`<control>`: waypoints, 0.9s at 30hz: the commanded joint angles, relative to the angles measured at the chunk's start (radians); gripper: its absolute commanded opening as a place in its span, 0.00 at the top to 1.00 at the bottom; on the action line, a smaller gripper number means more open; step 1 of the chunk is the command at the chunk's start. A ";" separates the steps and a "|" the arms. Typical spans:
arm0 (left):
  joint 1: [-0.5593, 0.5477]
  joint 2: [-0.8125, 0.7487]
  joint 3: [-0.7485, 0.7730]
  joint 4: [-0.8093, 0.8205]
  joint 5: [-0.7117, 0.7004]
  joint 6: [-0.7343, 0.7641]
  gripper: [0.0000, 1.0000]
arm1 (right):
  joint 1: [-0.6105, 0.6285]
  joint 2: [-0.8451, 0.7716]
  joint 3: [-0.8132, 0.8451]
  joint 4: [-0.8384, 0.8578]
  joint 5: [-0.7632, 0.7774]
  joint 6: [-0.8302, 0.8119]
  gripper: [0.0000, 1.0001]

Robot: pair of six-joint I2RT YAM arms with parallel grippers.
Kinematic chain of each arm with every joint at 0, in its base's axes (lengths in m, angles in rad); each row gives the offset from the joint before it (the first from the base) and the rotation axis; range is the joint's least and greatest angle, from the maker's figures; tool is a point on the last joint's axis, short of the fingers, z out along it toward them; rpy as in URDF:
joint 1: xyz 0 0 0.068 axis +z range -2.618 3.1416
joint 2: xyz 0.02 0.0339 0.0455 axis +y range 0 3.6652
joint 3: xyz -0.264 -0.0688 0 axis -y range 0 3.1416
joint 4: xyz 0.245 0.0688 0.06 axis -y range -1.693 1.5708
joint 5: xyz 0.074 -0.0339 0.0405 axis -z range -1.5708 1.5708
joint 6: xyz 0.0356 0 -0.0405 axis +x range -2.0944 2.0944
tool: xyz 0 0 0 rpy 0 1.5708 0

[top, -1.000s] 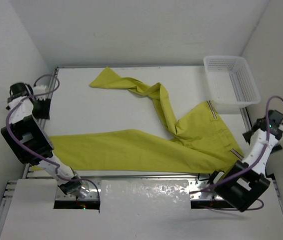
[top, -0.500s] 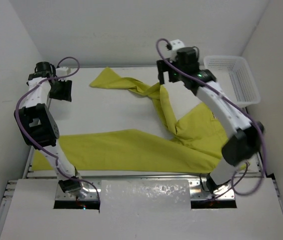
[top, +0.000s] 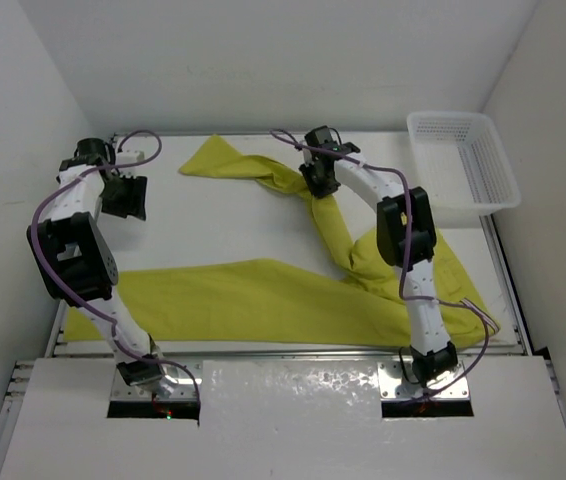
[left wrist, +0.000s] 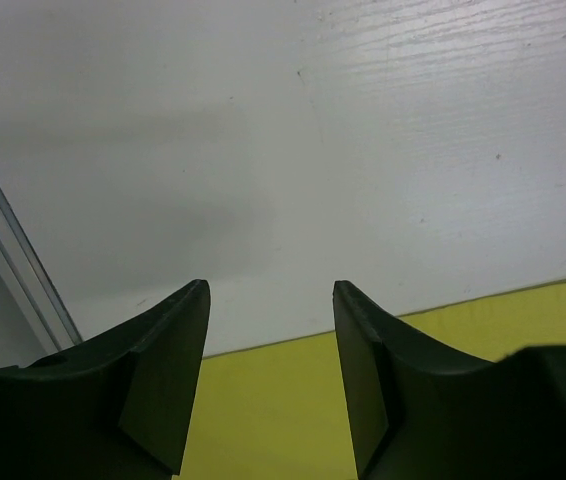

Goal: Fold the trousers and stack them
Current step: Flatten the trousers out

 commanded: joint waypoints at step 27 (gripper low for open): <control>-0.238 0.547 0.659 0.060 0.031 -0.240 0.38 | 0.456 -0.568 -0.851 0.383 0.017 -0.324 1.00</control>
